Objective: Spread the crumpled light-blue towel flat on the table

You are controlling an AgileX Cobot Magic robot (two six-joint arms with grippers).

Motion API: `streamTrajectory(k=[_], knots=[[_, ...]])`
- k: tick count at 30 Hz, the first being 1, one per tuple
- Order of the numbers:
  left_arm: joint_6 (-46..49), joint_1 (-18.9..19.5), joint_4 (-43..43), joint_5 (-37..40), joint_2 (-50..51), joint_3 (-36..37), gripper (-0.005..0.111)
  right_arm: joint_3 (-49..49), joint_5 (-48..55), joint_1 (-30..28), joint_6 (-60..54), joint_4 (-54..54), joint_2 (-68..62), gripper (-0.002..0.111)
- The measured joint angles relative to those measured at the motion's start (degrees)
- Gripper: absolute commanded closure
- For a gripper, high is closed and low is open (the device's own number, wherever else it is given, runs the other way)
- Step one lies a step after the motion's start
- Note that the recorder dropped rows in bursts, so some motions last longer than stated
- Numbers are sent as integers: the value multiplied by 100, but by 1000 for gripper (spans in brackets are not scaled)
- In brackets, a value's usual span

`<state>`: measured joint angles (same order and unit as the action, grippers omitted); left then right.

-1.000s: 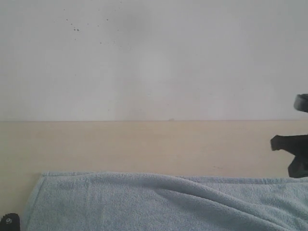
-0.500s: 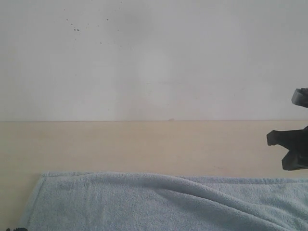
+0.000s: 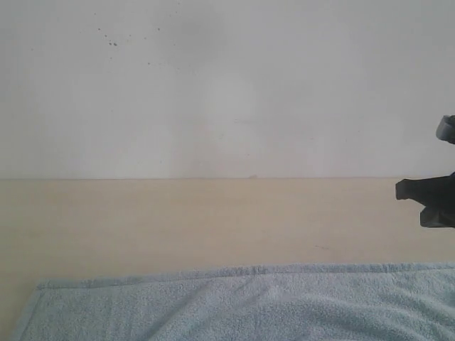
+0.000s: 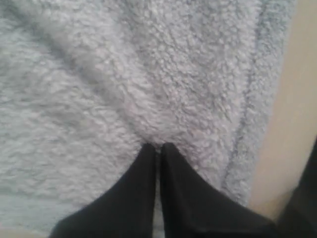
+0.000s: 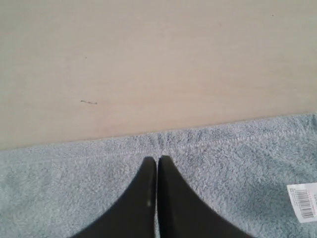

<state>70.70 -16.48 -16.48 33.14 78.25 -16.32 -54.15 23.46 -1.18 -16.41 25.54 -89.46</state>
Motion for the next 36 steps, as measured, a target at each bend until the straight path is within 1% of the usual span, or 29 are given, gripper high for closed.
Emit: streamTrajectory(k=[2, 3, 4, 6, 7, 8, 9, 10, 11, 12, 14, 19, 22, 24, 28, 31, 36], knots=[[-42, 0, -120, -395, -480, -70, 103, 0, -173, 0, -154, -47, -262, 108], [-61, 0, -244, -952, -763, -131, 103, -24, -225, -56, -197, -65, -548, 108], [-74, 0, -325, -1293, -901, -146, 103, -86, -204, -119, -209, -79, -688, 108], [-376, 0, -525, -2620, -1148, -156, 103, -592, 323, -458, -414, -89, -1395, 108], [-550, 0, -564, -3142, -1145, -156, 103, -820, 686, -593, -483, -89, -1658, 108], [-721, 0, -601, -3932, -986, -156, 103, -1093, 1058, -732, -565, -89, -1923, 108], [-852, 0, -601, -4376, -815, -156, 103, -1249, 1255, -817, -617, -89, -2080, 108], [-1207, 0, -601, -5149, -521, -156, 103, -1361, 1380, -906, -672, -89, -2219, 108], [-1489, 0, -612, -5625, -281, -156, 103, -1388, 1396, -968, -699, -126, -2274, 108], [-2051, 0, -627, -6176, 79, -156, 103, -1402, 1405, -1025, -711, -212, -2310, 108], [-2703, 0, -452, -6907, 570, -156, 103, -1417, 1263, -1053, -723, -372, -2323, 108], [-2981, 0, 196, -7395, 930, -168, 103, -1427, 901, -1075, -747, -464, -2323, 108], [-3185, 0, 283, -7451, 931, -231, 103, -1427, 737, -1075, -747, -508, -2323, 108], [-3446, 0, 283, -7476, 931, -287, 103, -1427, 646, -1075, -760, -537, -2323, 108], [-4422, 0, 389, -7462, 941, -434, 103, -1427, 601, -1075, -768, -546, -2373, 108], [-5012, 0, 967, -7308, 941, -512, 103, -1438, 628, -1075, -768, -546, -2549, 108], [-5728, 0, 2318, -7187, 941, -547, 103, -1438, 641, -1075, -773, -536, -2768, 108]])
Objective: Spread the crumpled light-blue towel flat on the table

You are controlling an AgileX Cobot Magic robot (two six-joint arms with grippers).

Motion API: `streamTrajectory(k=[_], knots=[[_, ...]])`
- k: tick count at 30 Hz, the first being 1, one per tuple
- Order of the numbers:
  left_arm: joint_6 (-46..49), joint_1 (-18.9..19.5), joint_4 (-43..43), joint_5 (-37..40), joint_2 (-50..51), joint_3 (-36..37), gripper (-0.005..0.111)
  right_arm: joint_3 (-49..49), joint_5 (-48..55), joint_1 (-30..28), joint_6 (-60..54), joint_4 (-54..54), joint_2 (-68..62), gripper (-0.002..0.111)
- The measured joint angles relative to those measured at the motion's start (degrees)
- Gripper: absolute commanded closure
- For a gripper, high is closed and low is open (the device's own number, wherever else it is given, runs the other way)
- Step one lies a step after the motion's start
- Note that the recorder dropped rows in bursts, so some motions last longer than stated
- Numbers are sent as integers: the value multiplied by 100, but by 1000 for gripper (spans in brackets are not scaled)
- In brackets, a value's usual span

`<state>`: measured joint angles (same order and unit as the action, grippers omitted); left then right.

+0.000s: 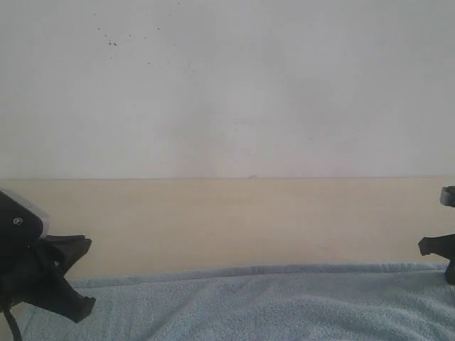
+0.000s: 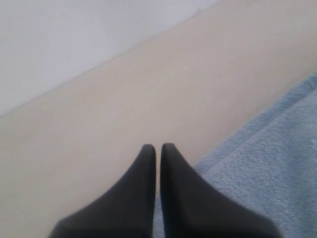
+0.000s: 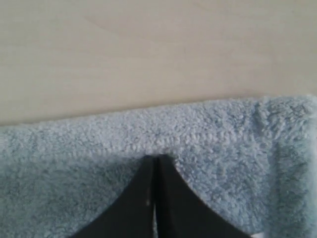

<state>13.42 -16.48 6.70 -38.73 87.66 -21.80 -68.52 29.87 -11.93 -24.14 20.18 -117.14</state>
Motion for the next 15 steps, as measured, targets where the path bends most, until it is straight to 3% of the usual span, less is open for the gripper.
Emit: streamTrajectory(k=[4, 15], knots=[[-370, 0, 386, -12, 0, 0, 103, -11, -106, 0, -10, 16, -45, 108], [-537, 0, 467, -52, 0, 0, 103, -81, -989, 0, -273, 133, -289, 108]])
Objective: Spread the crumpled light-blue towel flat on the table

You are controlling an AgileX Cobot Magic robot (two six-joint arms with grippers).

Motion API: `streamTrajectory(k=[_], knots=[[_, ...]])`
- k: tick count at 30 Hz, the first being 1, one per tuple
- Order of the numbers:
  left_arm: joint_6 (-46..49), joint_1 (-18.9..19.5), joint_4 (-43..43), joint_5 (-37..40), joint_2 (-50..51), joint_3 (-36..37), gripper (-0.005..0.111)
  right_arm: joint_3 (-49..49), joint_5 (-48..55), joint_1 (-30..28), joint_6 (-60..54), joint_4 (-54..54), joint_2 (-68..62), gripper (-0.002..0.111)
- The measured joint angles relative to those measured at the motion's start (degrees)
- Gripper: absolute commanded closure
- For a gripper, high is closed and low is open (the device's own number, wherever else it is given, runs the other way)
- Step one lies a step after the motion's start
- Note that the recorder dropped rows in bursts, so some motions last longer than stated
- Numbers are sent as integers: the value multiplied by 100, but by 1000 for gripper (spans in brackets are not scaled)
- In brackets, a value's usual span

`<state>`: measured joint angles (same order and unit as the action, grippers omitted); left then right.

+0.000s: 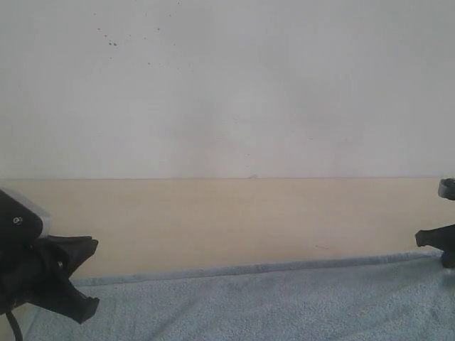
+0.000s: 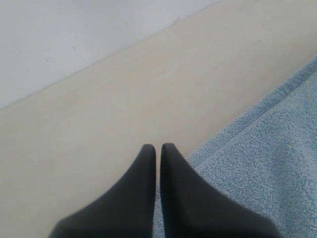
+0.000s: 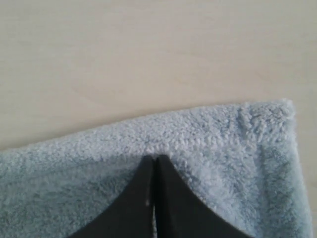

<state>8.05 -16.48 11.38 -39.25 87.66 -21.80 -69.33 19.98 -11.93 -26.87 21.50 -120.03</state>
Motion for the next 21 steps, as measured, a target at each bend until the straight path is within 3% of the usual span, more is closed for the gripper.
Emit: streamTrajectory(k=[9, 13, 17, 21], knots=[[0, 0, -109, -906, -15, -45, 103, 68, -140, 0, 114, 137, 434, 108], [169, 0, -1257, -1063, -255, -252, 103, 68, -148, 0, 302, 876, 1228, 108], [1352, 0, -2955, -1037, -748, -308, 103, 108, -158, 120, 204, 1251, 1924, 108], [3173, 0, -3935, -520, -1661, -308, 103, 573, -817, 564, 93, 1355, 2586, 108]])
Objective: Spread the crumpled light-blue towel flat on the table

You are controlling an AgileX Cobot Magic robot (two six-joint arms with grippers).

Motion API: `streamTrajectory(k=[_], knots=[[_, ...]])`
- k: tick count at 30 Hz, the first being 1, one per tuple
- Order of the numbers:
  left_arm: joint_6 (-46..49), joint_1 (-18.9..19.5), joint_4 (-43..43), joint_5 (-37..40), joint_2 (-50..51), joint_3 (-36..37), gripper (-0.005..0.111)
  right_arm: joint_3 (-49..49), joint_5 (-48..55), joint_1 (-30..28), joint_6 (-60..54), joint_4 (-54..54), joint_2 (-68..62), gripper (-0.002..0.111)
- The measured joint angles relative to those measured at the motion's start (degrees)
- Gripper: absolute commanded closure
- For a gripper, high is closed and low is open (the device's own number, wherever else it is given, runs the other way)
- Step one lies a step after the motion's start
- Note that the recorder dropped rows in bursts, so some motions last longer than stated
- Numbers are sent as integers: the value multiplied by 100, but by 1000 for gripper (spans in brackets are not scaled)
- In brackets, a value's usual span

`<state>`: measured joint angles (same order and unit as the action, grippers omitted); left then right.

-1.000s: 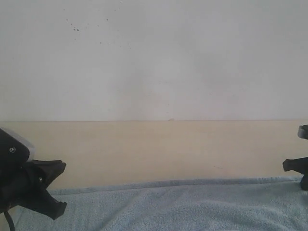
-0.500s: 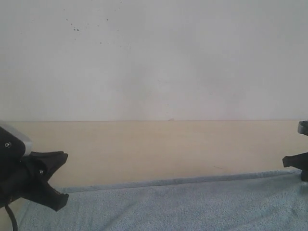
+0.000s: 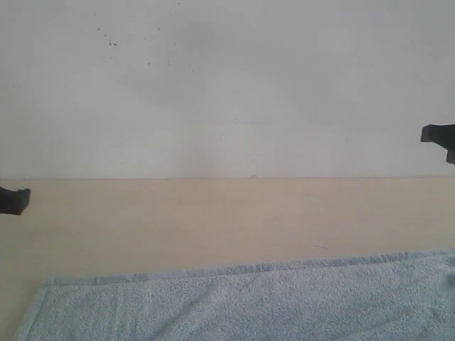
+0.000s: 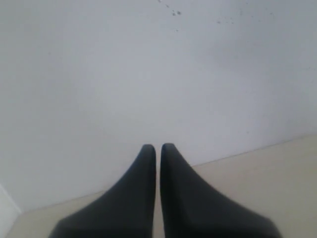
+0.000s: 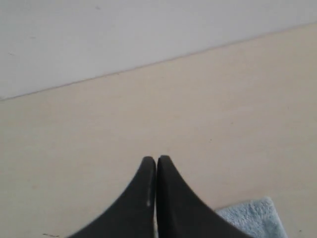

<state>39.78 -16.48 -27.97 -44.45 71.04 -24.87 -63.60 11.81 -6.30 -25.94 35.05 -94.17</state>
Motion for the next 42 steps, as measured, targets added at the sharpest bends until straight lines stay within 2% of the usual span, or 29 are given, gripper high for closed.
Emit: streamTrajectory(k=[4, 9, 12, 14, 18, 20, 24, 29, 35, 42], knots=[[1249, 0, -1324, 755, -1309, 0, 103, 932, -1181, 805, -146, 0, 606, 108], [4233, 0, -3609, 1627, -3183, -3, 103, 2192, -3102, 2096, -458, -61, 1216, 108], [5623, 0, -4468, 1808, -4416, -3, 103, 2502, -3513, 2600, -435, -61, 1742, 108], [6095, 0, -4809, 1821, -5189, -3, 103, 2562, -3422, 2834, -399, -74, 2246, 108], [6494, 0, -5454, 1869, -6609, -12, 103, 2670, -2844, 3019, -399, -74, 3437, 108], [6734, 0, -5841, 1880, -6980, -12, 103, 2881, -2778, 3029, -399, -74, 4200, 108], [7229, 0, -6802, 1809, -7081, 2, 103, 3464, -2778, 3029, -532, -74, 5751, 108], [7296, 0, -7117, 2244, -7071, 384, 103, 4364, -2819, 3029, -1393, -74, 7514, 108], [7162, 0, -7150, 2805, -7061, 1054, 103, 5330, -2865, 3029, -1882, -74, 7979, 108], [6852, 0, -7150, 2822, -7061, 1649, 103, 5936, -2561, 3029, -1636, -51, 7979, 108]])
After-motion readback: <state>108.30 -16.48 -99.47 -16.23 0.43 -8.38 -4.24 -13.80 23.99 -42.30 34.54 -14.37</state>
